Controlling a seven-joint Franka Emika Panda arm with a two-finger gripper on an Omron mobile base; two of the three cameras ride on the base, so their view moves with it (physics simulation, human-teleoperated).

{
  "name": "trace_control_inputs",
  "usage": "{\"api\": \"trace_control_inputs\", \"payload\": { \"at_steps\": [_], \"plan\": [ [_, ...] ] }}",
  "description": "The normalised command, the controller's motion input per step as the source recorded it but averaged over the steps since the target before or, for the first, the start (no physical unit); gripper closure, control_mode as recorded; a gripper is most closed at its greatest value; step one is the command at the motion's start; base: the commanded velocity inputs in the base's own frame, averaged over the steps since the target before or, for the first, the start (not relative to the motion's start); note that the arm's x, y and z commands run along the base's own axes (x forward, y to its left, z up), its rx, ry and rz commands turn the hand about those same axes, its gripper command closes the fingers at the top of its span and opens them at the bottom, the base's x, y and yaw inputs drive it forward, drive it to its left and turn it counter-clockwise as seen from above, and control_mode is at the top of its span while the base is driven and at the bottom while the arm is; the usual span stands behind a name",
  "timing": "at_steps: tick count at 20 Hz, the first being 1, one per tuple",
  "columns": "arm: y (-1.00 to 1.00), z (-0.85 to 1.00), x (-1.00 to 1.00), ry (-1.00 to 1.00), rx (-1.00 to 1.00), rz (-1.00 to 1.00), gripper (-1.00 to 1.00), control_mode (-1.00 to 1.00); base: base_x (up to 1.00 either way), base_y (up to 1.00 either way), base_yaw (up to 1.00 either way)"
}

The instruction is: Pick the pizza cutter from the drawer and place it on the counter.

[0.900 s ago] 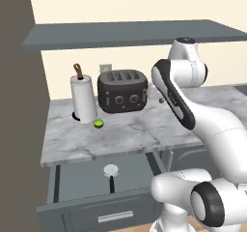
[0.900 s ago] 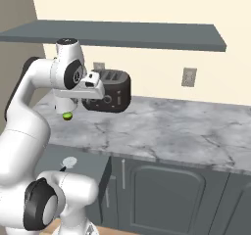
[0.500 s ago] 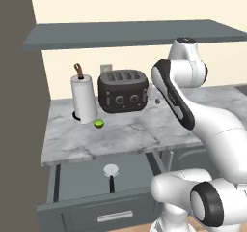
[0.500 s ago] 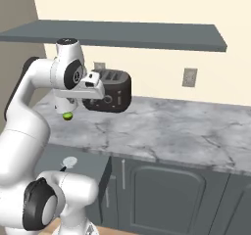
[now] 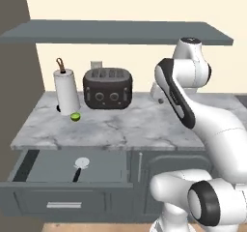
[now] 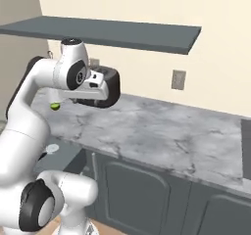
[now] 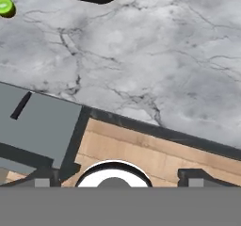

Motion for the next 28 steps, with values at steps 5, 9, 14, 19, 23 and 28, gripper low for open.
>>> {"api": "trace_control_inputs", "payload": {
  "at_steps": [5, 9, 14, 19, 23, 28],
  "plan": [
    [0.00, 0.00, 0.00, 0.00, 0.00, 0.00, -1.00, 1.00, -0.08, -0.67, 0.60],
    [0.00, 0.00, 0.00, 0.00, 0.00, 0.00, -1.00, 1.00, 0.00, -0.26, 0.67],
    [0.00, 0.00, 0.00, 0.00, 0.00, 0.00, -1.00, 1.00, 0.11, -0.02, 0.64],
    [0.00, 0.00, 0.00, 0.00, 0.00, 0.00, -1.00, 1.00, 0.19, 0.00, 0.62],
    [0.00, 0.00, 0.00, 0.00, 0.00, 0.00, -1.00, 1.00, 0.21, -0.06, 0.60],
    [-0.23, -0.33, 0.32, 0.08, 0.01, 0.48, -1.00, -1.00, 0.00, 0.00, 0.00]
  ]
}}
